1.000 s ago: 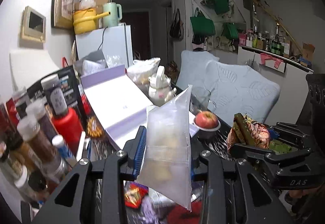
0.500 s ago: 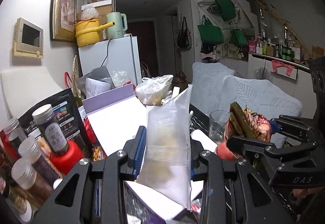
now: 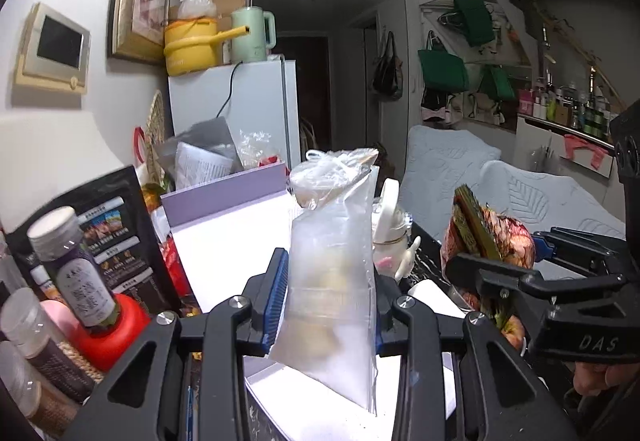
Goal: Organize soft objects
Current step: 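Carry both held bags up and over to the lavender gift box, then lower both bags into the gift box and open both grippers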
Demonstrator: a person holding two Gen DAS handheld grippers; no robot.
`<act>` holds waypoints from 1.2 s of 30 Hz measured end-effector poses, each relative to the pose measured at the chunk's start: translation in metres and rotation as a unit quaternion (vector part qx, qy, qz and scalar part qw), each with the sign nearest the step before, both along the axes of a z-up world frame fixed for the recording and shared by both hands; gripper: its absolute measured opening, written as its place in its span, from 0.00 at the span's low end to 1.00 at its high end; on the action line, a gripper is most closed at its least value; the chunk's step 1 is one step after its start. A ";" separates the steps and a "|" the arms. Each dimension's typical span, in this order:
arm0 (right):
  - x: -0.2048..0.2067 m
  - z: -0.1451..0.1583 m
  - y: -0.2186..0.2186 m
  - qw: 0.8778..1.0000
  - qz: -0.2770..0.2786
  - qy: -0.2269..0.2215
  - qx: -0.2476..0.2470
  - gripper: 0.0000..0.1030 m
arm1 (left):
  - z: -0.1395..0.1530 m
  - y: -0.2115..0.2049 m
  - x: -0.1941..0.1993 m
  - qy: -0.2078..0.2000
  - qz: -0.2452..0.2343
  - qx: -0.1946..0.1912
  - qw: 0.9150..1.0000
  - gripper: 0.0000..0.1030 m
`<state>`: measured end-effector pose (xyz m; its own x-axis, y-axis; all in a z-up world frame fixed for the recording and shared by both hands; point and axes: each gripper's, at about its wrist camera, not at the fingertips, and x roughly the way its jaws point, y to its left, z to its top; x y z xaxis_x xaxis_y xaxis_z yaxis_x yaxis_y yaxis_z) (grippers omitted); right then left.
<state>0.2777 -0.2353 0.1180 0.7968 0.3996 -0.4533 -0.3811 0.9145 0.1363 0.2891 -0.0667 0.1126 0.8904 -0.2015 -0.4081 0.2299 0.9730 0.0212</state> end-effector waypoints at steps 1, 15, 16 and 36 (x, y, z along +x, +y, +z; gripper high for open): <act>0.006 -0.001 0.000 1.000 0.001 0.003 0.003 0.54 | -0.005 0.000 0.006 0.006 0.001 -0.001 1.000 0.33; 0.065 -0.045 -0.003 0.999 -0.008 0.045 -0.004 0.54 | -0.065 -0.006 0.059 0.084 0.012 0.028 0.996 0.33; 0.068 -0.049 -0.003 0.999 -0.010 0.050 -0.006 0.54 | -0.070 -0.006 0.063 0.092 0.012 0.032 0.995 0.33; 0.102 -0.106 0.004 0.990 -0.016 0.127 -0.052 0.54 | -0.128 -0.013 0.095 0.174 0.041 0.100 0.979 0.33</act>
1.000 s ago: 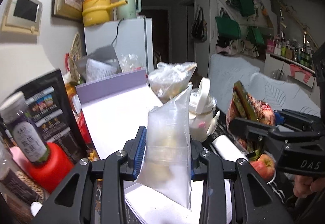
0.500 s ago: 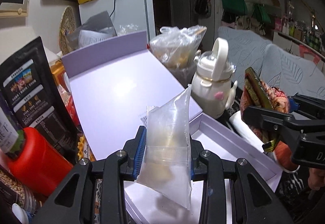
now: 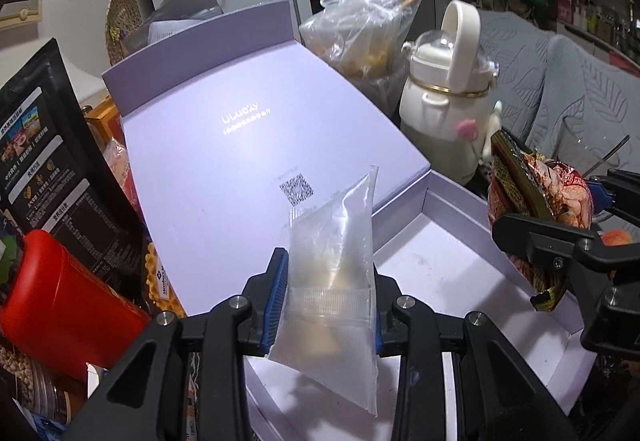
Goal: Organize soft objects
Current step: 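Lower both bags into the gift box and open both grippers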
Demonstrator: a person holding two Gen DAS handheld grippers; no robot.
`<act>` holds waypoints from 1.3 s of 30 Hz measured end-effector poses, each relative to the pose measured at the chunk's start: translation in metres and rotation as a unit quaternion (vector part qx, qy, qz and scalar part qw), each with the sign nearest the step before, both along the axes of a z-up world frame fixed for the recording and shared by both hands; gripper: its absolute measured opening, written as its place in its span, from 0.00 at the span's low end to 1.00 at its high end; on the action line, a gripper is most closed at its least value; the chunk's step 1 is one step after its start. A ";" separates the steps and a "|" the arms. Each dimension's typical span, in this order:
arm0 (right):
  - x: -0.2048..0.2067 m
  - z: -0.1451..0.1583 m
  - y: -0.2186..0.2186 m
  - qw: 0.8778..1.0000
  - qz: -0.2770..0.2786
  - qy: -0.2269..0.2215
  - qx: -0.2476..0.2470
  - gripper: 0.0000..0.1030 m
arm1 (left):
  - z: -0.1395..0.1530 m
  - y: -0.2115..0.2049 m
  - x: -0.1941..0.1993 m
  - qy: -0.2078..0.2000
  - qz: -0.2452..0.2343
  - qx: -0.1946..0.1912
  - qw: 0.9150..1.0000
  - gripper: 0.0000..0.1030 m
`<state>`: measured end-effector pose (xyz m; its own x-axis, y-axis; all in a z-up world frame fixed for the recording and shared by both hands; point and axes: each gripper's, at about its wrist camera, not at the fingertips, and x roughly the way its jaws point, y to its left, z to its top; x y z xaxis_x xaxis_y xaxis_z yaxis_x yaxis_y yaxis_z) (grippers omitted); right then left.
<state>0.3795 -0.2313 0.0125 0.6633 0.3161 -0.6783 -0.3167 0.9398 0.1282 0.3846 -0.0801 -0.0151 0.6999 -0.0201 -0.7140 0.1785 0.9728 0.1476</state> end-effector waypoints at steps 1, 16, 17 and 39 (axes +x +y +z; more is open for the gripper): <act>0.001 -0.002 0.001 1.000 -0.001 0.003 -0.002 0.54 | -0.002 0.000 0.001 0.004 -0.001 0.001 1.000 0.33; 0.013 -0.025 0.004 0.999 -0.021 0.025 -0.004 0.54 | -0.034 -0.007 0.015 0.064 0.008 0.050 0.997 0.33; 0.014 -0.026 0.006 0.999 -0.022 0.023 -0.008 0.54 | -0.036 -0.008 0.016 0.067 0.009 0.059 0.996 0.33; 0.025 -0.051 0.022 0.995 -0.008 0.081 -0.058 0.65 | -0.057 -0.013 0.037 0.113 0.021 0.069 0.991 0.38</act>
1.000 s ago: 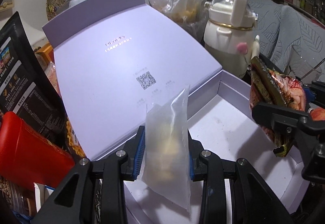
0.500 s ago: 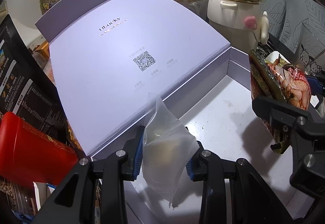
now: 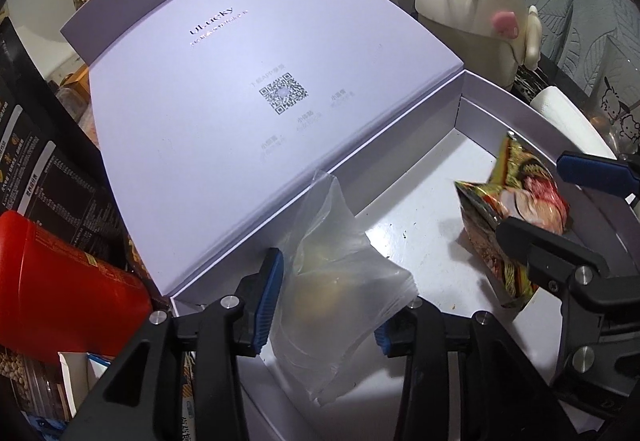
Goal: Organize soft objects
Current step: 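Lower both bags into the gift box and open both grippers, then withdraw both grippers from the box back toward the table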
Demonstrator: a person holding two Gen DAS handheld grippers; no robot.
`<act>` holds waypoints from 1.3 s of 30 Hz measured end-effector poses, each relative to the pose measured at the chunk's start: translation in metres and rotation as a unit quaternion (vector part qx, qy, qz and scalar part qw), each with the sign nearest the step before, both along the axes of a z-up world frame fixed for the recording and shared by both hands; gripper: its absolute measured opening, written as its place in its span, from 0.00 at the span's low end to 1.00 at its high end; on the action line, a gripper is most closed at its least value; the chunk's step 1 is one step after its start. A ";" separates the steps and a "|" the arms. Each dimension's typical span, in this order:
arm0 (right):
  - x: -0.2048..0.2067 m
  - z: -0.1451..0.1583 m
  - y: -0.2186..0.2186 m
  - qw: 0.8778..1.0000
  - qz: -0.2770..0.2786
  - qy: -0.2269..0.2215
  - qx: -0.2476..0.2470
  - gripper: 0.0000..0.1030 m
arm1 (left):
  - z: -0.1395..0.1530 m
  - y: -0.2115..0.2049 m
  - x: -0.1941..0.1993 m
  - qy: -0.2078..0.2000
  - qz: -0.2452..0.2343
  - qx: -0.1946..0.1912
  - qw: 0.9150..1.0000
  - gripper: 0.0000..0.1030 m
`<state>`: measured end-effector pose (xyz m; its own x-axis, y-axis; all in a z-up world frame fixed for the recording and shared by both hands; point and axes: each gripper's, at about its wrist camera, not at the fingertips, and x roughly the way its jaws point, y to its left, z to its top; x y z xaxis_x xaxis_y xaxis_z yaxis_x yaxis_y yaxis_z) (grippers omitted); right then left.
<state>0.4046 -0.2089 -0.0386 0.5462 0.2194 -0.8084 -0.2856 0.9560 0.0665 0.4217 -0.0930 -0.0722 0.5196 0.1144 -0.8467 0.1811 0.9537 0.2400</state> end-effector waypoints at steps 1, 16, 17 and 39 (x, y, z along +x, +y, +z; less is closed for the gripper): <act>0.000 0.000 0.000 1.000 0.000 0.001 -0.002 0.65 | -0.002 0.001 0.000 0.001 0.000 0.000 1.000 0.39; -0.025 0.042 -0.007 0.998 -0.025 -0.061 -0.009 0.73 | 0.028 0.011 -0.017 -0.049 0.013 -0.035 0.998 0.39; -0.027 0.045 -0.008 0.997 -0.029 -0.066 -0.013 0.73 | 0.032 0.011 -0.020 -0.053 0.014 -0.036 0.998 0.39; -0.103 0.149 -0.020 0.983 -0.058 -0.173 -0.004 0.73 | 0.159 0.013 -0.107 -0.170 0.003 -0.052 0.984 0.39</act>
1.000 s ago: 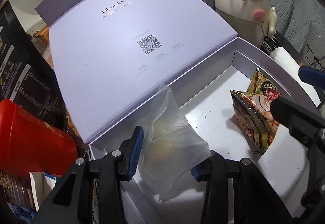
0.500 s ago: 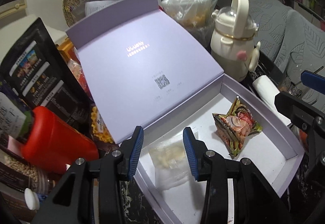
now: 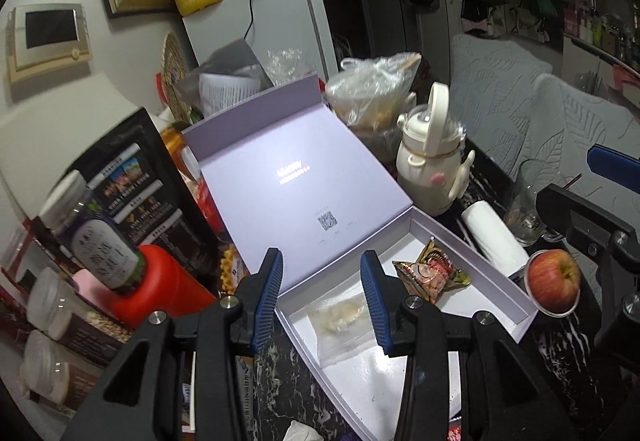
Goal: Organize soft objects
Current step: 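Withdraw both grippers from the box back toward the table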
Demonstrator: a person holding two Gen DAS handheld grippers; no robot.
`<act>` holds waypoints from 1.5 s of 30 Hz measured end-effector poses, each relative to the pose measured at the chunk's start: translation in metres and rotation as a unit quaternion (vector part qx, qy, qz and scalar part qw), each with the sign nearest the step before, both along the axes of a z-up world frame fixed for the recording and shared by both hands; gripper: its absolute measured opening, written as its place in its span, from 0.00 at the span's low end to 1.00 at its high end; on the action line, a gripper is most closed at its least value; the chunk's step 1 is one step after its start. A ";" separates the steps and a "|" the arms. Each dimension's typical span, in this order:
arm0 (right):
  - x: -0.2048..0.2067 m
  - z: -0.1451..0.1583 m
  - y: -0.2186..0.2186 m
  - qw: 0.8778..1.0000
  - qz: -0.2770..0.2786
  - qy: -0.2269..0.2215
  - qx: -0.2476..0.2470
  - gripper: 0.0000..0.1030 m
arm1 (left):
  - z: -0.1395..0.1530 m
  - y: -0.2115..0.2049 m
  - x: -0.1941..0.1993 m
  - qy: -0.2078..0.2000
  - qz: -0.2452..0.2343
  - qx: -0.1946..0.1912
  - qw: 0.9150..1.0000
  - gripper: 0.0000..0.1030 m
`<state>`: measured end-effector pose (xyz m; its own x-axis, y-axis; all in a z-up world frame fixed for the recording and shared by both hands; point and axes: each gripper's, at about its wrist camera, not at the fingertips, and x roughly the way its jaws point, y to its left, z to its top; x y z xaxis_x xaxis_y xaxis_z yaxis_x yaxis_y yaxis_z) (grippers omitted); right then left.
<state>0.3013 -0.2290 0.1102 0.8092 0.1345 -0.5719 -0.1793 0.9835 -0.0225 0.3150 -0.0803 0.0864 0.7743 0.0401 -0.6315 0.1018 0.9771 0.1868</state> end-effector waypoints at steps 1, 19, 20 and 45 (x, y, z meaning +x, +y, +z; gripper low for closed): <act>-0.006 0.006 0.000 1.000 -0.001 -0.007 -0.001 0.73 | 0.006 0.000 -0.005 -0.005 -0.001 0.000 1.000 0.39; -0.113 0.073 -0.005 0.996 -0.007 -0.093 -0.002 0.77 | 0.069 -0.001 -0.110 -0.073 -0.049 -0.027 0.996 0.39; -0.119 0.074 -0.005 0.995 -0.006 -0.096 -0.002 0.77 | 0.071 0.000 -0.116 -0.075 -0.052 -0.029 0.995 0.39; -0.251 0.060 -0.003 0.993 -0.005 -0.120 0.006 0.86 | 0.049 0.006 -0.210 -0.052 -0.100 -0.080 0.990 0.39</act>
